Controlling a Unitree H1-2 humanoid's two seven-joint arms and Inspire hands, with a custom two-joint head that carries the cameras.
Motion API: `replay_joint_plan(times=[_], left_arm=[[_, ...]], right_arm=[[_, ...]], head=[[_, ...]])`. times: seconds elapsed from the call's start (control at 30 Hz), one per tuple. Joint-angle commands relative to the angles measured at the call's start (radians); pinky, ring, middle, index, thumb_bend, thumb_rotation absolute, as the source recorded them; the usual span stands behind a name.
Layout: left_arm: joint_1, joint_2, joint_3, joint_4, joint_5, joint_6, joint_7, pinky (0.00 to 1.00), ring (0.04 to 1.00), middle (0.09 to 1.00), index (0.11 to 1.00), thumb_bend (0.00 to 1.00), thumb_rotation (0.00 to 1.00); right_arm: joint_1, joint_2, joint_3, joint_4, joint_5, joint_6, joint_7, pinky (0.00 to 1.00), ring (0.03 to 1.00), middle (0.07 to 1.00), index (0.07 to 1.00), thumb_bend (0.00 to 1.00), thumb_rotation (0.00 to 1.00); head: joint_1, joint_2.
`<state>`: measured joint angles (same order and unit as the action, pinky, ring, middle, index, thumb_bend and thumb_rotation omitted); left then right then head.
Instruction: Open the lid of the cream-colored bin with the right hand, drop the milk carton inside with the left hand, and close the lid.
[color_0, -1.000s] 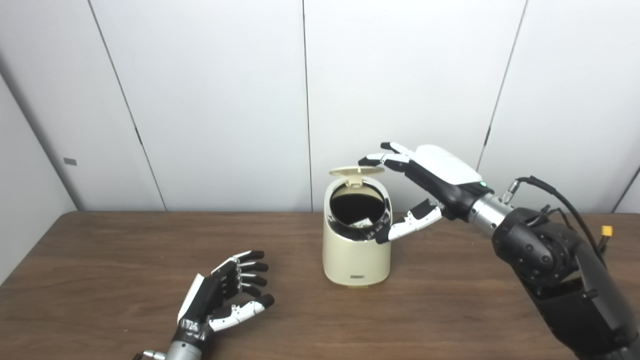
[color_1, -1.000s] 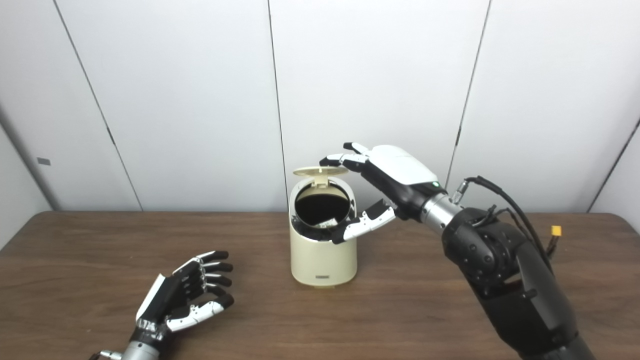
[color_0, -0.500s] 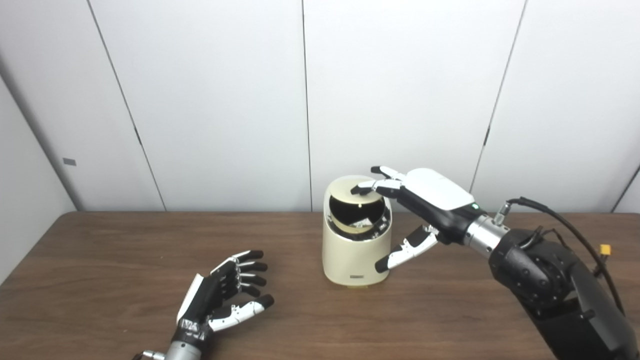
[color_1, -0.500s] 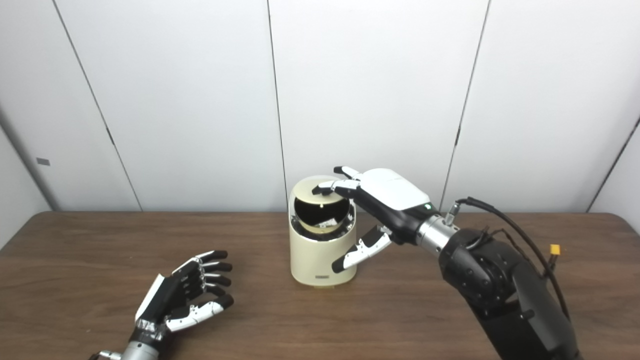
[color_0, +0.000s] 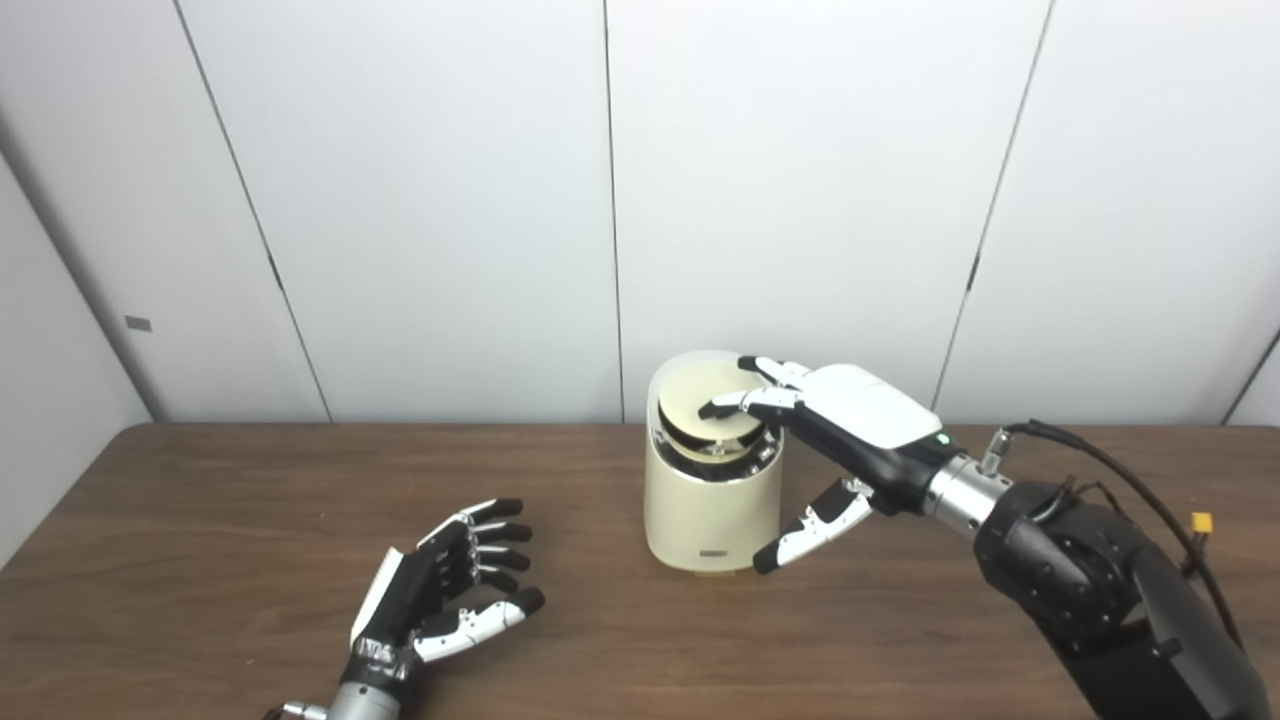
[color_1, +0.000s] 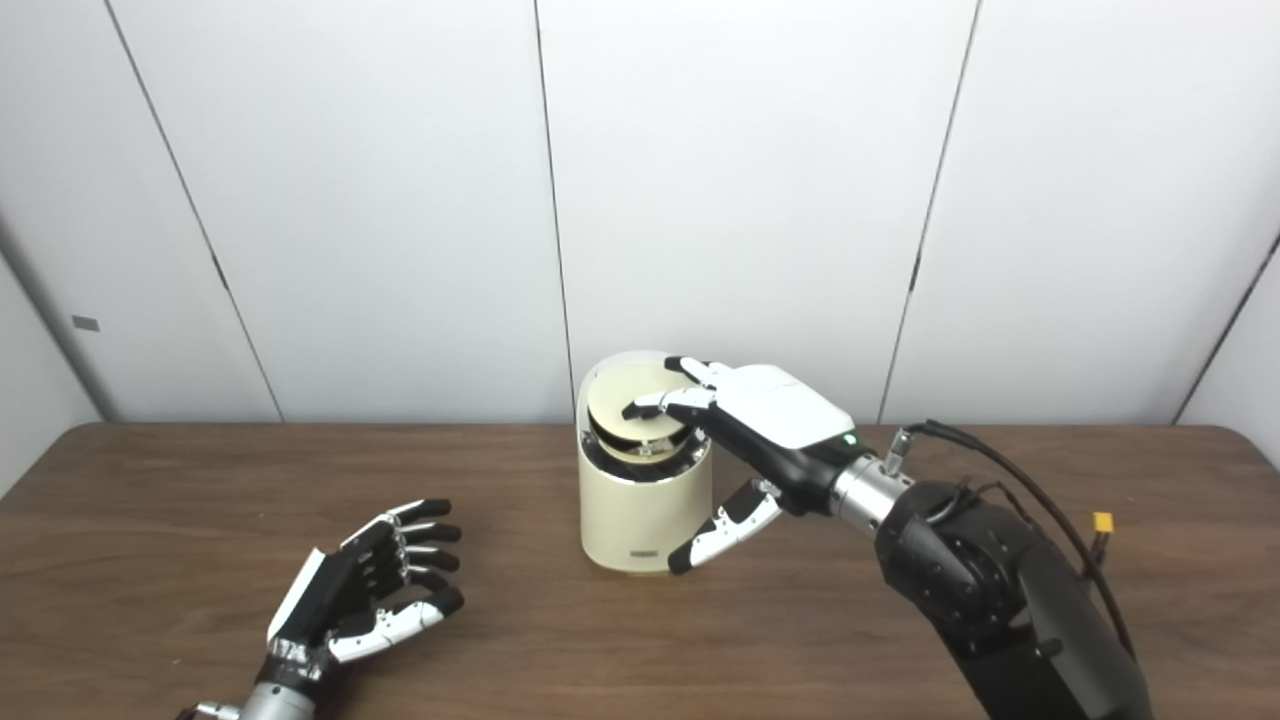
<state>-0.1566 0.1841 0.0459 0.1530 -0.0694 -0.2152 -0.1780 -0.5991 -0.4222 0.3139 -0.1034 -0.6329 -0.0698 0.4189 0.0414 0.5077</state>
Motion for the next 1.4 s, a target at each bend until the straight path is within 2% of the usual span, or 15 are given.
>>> replay_joint_plan(times=[0.0, 0.3, 0.5, 0.63, 1.03, 1.1, 1.2, 1.3, 1.37], left_arm=[[-0.004, 0.007, 0.002, -0.024, -0.002, -0.018, 0.004, 0.56, 0.638, 0.727, 0.819, 0.76, 0.19], [-0.001, 0.007, 0.002, -0.046, -0.004, -0.004, 0.004, 0.57, 0.638, 0.725, 0.819, 0.75, 0.17], [0.001, 0.009, 0.0, -0.05, 0.001, -0.006, 0.003, 0.56, 0.638, 0.726, 0.818, 0.73, 0.16], [0.002, 0.01, 0.002, -0.05, -0.003, -0.002, 0.002, 0.56, 0.64, 0.727, 0.818, 0.75, 0.17], [0.001, 0.013, 0.002, -0.053, -0.01, 0.0, -0.005, 0.57, 0.639, 0.728, 0.82, 0.76, 0.18], [0.001, 0.013, 0.002, -0.053, -0.01, -0.001, -0.005, 0.57, 0.64, 0.727, 0.819, 0.75, 0.18], [0.004, 0.013, 0.002, -0.059, -0.009, 0.007, -0.003, 0.57, 0.643, 0.727, 0.818, 0.75, 0.18], [0.004, 0.013, 0.002, -0.058, -0.012, 0.008, -0.006, 0.57, 0.643, 0.728, 0.819, 0.75, 0.18], [0.003, 0.012, 0.001, -0.055, -0.013, 0.004, -0.007, 0.57, 0.64, 0.726, 0.819, 0.74, 0.17]], right_arm=[[-0.03, -0.007, -0.004, -0.025, -0.017, -0.004, -0.003, 0.97, 0.981, 0.82, 0.84, 0.8, 0.38], [-0.04, -0.022, 0.035, -0.058, -0.118, 0.064, 0.102, 0.99, 0.988, 0.81, 0.836, 0.82, 0.43], [-0.041, -0.028, 0.062, -0.064, -0.186, 0.064, 0.124, 0.97, 0.978, 0.806, 0.825, 0.84, 0.48], [-0.041, -0.026, 0.063, -0.063, -0.194, 0.067, 0.131, 0.97, 0.982, 0.805, 0.829, 0.84, 0.51], [-0.036, -0.03, 0.066, -0.077, -0.203, 0.076, 0.161, 0.99, 0.983, 0.811, 0.843, 0.82, 0.5], [-0.035, -0.032, 0.059, -0.084, -0.188, 0.08, 0.173, 0.99, 0.975, 0.81, 0.843, 0.83, 0.5], [-0.034, -0.018, 0.015, -0.101, -0.12, 0.107, 0.169, 0.98, 0.974, 0.823, 0.851, 0.82, 0.48], [-0.035, 0.01, -0.047, -0.12, -0.021, 0.165, 0.161, 0.99, 0.977, 0.84, 0.861, 0.8, 0.46], [-0.032, 0.025, -0.08, -0.146, 0.037, 0.224, 0.179, 0.98, 0.994, 0.873, 0.9, 0.78, 0.45]], head=[[0.001, 0.006], [0.001, 0.013], [0.003, 0.017], [0.004, 0.019], [0.004, 0.024], [0.004, 0.024], [0.002, 0.024], [0.001, 0.023], [0.001, 0.023]])
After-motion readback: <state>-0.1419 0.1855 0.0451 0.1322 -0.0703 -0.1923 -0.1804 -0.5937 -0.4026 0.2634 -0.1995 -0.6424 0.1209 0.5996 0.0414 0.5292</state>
